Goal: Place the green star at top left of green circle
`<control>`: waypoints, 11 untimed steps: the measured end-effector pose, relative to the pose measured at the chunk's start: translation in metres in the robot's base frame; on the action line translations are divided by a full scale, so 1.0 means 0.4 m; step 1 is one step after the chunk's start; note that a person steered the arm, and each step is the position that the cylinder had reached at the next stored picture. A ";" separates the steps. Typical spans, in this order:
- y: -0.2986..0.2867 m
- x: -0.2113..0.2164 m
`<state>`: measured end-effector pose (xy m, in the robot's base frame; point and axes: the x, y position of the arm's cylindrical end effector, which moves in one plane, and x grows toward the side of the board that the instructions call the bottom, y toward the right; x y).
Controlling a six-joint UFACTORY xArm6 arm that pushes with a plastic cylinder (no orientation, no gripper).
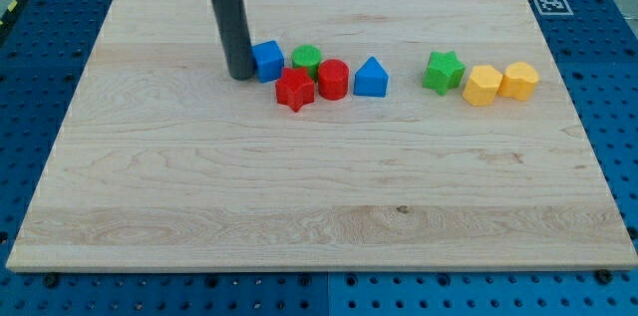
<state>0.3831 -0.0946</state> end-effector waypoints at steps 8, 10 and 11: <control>0.698 -0.191; 1.066 -0.020; 1.090 0.182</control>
<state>0.4557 0.3414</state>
